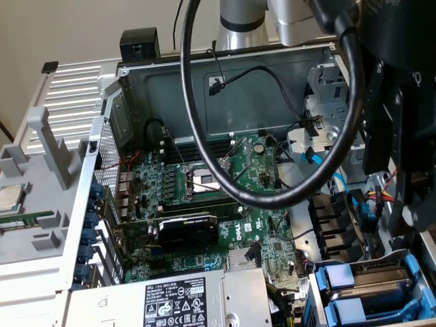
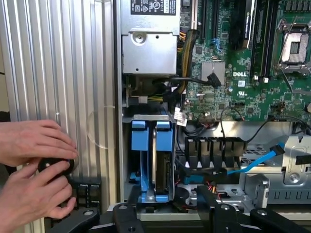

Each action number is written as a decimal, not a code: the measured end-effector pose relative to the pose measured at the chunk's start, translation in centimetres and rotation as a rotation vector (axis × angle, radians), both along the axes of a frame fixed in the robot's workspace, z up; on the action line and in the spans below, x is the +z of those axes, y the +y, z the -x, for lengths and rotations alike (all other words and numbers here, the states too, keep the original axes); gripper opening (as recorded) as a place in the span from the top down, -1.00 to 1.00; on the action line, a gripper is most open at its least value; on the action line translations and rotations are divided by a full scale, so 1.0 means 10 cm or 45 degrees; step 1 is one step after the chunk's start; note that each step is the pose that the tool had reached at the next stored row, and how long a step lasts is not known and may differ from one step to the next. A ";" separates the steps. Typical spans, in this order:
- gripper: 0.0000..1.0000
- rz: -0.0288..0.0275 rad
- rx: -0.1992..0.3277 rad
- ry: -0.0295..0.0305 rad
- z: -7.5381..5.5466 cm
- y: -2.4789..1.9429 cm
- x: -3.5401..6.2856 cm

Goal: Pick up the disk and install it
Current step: 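Insert the first disk wire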

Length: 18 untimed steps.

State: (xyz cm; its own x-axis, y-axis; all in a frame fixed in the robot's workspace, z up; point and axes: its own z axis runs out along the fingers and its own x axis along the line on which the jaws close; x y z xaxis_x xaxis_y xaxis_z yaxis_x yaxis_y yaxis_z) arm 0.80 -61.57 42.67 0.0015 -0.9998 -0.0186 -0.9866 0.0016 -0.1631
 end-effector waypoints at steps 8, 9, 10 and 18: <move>-0.15 0.0003 -0.001 0.0454 -0.10 0.039 0.000; -0.15 0.0003 -0.002 0.0471 -0.11 0.046 0.000; -0.15 0.0004 -0.002 0.0500 -0.12 0.053 0.000; -0.15 0.0278 -0.003 0.0830 -0.16 0.192 -0.003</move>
State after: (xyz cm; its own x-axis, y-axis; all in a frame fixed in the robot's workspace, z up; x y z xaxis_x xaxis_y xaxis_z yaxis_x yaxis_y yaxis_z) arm 2.40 -59.65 42.64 -0.0013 -1.0000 0.0032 -0.9951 0.0010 -0.0985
